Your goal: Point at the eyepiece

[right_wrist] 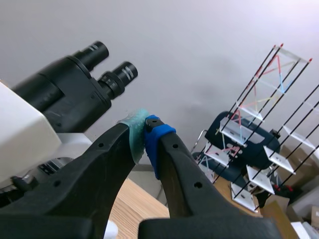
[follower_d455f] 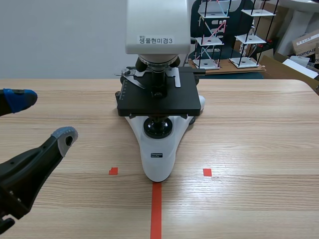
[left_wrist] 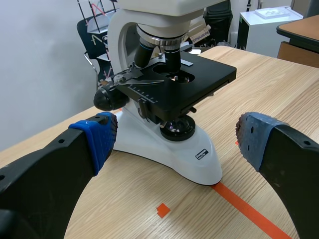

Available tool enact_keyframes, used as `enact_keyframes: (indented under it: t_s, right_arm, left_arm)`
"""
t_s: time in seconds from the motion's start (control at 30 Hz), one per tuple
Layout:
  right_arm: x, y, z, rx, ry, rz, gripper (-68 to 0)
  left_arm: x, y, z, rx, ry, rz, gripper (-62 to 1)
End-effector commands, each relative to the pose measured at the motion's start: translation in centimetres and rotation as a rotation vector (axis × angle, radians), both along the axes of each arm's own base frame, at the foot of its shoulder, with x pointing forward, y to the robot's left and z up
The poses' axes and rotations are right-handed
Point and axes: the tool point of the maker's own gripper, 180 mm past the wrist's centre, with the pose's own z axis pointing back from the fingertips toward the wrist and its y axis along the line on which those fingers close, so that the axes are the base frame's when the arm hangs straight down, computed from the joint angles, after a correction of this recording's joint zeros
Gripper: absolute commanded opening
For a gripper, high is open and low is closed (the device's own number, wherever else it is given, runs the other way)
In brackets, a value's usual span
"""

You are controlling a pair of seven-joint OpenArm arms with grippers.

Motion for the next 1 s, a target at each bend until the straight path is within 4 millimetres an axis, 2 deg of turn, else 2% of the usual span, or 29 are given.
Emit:
enact_keyframes:
  t_s: [0.0, 0.3, 0.5, 0.63, 0.73, 0.97]
  right_arm:
    - [0.6, 0.0, 1.2, -0.001, -0.034, 0.003, -67.3]
    - [3.9, 1.1, 1.9, 0.001, -0.023, 0.023, -67.3]
    - [5.4, 3.1, 1.0, -0.007, 0.033, 0.072, -67.3]
    - [5.8, 4.2, 0.4, -0.008, 0.073, 0.102, -67.3]
    - [5.4, 5.2, 0.1, -0.026, 0.088, 0.149, -67.3]
    - [5.3, 5.2, 0.1, -0.020, 0.091, 0.155, -67.3]
  left_arm:
    - [0.0, 0.0, 0.4, -0.019, -0.012, 0.003, -10.3]
    - [0.0, 0.0, 0.4, -0.019, -0.012, 0.003, -10.3]
    - [0.0, 0.0, 0.4, -0.019, -0.012, 0.003, -10.3]
    - [0.0, 0.0, 0.4, -0.019, -0.012, 0.003, -10.3]
    - [0.0, 0.0, 0.4, -0.019, -0.012, 0.003, -10.3]
    - [0.0, 0.0, 0.4, -0.019, -0.012, 0.003, -10.3]
